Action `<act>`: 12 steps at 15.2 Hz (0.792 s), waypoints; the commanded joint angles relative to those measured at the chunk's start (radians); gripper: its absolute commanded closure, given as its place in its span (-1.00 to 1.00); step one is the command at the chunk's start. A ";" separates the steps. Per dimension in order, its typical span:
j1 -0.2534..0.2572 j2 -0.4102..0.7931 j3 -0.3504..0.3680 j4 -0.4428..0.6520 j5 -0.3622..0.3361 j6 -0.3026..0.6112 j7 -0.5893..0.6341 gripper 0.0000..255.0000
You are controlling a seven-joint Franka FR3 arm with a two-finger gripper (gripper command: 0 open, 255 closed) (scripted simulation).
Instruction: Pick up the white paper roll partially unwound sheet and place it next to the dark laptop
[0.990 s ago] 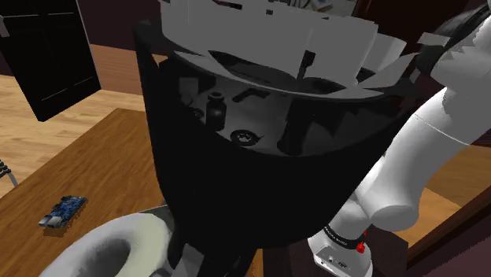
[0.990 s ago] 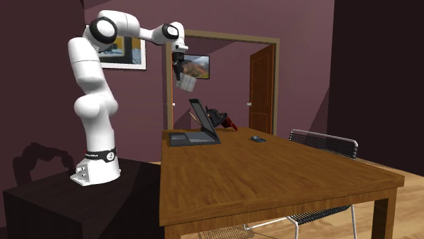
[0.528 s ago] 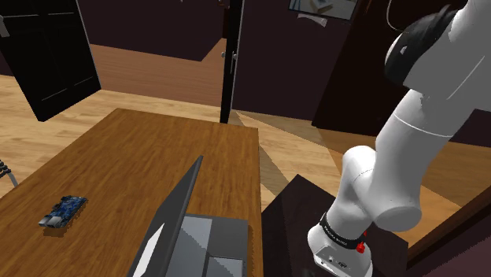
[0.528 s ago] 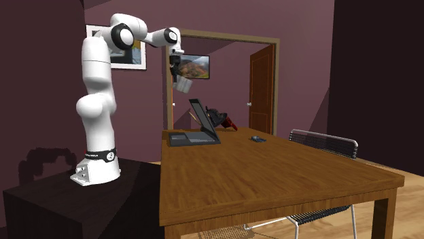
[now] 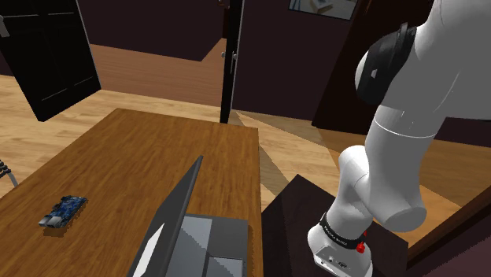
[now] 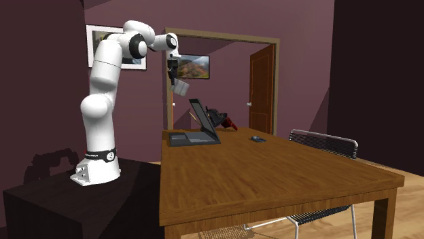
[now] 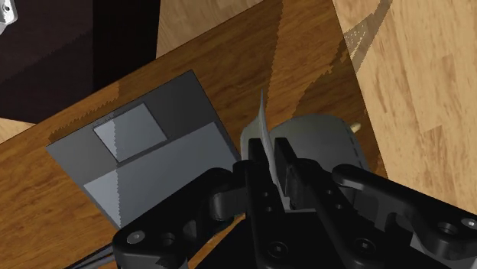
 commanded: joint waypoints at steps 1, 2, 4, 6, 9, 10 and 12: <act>-0.013 -0.013 0.000 -0.041 0.011 0.033 -0.004 1.00; -0.021 -0.022 0.000 -0.063 0.018 0.050 -0.007 1.00; -0.034 -0.036 -0.001 -0.105 0.030 0.083 -0.013 1.00; -0.045 -0.050 -0.002 -0.145 0.041 0.115 -0.018 1.00; -0.058 -0.066 -0.004 -0.201 0.054 0.161 -0.024 1.00; -0.061 -0.070 -0.004 -0.218 0.057 0.176 -0.026 1.00; -0.068 -0.078 -0.005 -0.252 0.063 0.205 -0.029 1.00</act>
